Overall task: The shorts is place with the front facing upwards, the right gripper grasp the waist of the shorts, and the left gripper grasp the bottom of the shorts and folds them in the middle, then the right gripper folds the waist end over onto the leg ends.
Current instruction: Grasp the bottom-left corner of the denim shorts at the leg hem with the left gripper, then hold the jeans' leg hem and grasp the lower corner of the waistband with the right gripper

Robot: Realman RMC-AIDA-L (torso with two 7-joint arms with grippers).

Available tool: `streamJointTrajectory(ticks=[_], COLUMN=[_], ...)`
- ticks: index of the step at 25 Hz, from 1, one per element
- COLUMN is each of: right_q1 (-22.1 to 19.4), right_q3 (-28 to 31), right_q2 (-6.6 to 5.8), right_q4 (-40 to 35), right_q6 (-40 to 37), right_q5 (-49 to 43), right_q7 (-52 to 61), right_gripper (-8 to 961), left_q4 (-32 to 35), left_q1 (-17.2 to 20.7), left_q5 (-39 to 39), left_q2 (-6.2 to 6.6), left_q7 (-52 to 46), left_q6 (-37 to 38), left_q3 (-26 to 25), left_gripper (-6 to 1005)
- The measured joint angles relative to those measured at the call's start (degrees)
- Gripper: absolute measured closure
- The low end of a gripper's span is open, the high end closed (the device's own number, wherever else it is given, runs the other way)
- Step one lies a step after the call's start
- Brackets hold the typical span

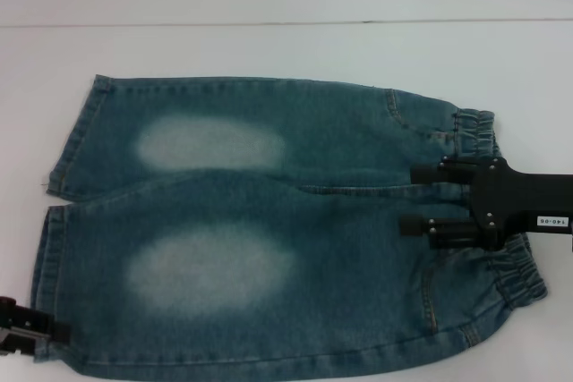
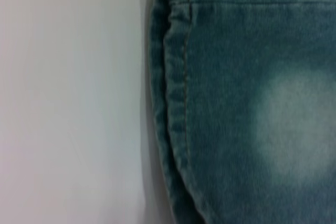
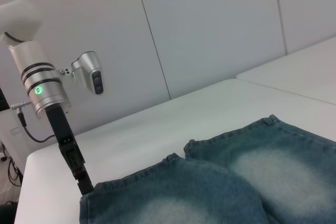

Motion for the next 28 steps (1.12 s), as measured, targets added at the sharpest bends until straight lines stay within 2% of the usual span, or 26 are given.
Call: streamJointTrajectory(ticks=[11, 16, 20, 23, 26, 28], right_q1=[0.0, 0.2, 0.4, 0.3, 0.2, 0.4], right_q3=[0.2, 0.5, 1.3, 1.8, 1.8, 1.3], right_q2=[-0.08, -0.11, -0.29, -0.88, -2.11, -3.41], right_q4=[0.6, 0.7, 0.7, 0.0, -2.4, -4.7], right_q6=[0.1, 0.1, -0.2, -0.8, -0.8, -0.6], right_q5=[0.0, 0.1, 0.6, 2.8, 4.2, 3.7], right_q7=[-0.3, -0.3, 0.2, 3.0, 10.0, 16.8], right_gripper=[91, 91, 91, 92, 92, 92], left_q4=[0.3, 0.5, 0.6, 0.8, 1.2, 1.8], left_q1=[0.0, 0.1, 0.3, 0.3, 0.1, 0.0], left_q5=[-0.4, -0.2, -0.4, -0.5, -1.3, -2.4], left_q2=[-0.13, -0.63, -0.68, -0.69, -0.70, -0.71], left_q7=[1.2, 1.5, 1.6, 1.9, 2.1, 2.2], left_q6=[-0.8, -0.5, -0.4, -0.6, -0.8, -0.9], left_q3=[0.0, 0.0, -0.2, -0.7, -1.0, -1.1], left_gripper=[627, 856, 923, 956, 958, 958])
